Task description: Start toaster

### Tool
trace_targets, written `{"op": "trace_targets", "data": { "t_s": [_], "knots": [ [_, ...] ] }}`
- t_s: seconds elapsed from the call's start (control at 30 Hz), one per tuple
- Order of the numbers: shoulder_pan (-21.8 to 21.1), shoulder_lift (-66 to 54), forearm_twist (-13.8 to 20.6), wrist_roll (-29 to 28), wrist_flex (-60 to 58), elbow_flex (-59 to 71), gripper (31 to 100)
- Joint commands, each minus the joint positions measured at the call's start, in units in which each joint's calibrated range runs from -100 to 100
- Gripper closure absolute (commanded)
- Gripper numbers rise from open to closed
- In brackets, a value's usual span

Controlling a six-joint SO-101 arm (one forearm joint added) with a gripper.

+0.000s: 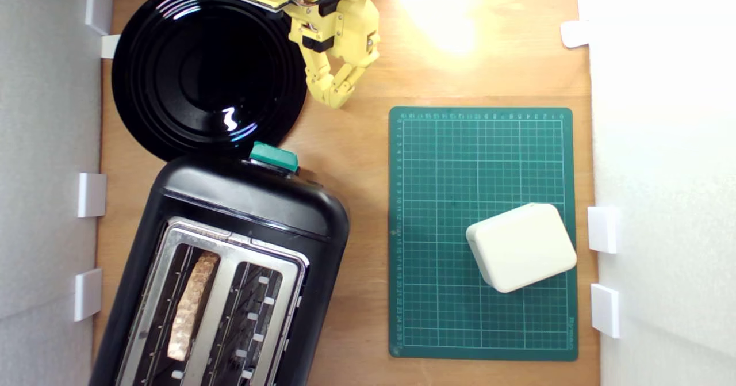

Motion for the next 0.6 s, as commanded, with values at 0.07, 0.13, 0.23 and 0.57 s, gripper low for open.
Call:
{"op": "trace_targets", "data": {
  "t_s": [0.07,0.13,0.23,0.57],
  "knots": [
    [-0.21,-0.92,0.85,0.18,0.76,0.56,98.9],
    [-0.13,-0.92,0.2,0.18,0.76,0.56,98.9],
    [0.19,-0.92,1.23,0.29,0.76,0.56,98.9],
    [3.2,2.5,1.32,5.84,0.84,-6.35,98.9]
  ]
}}
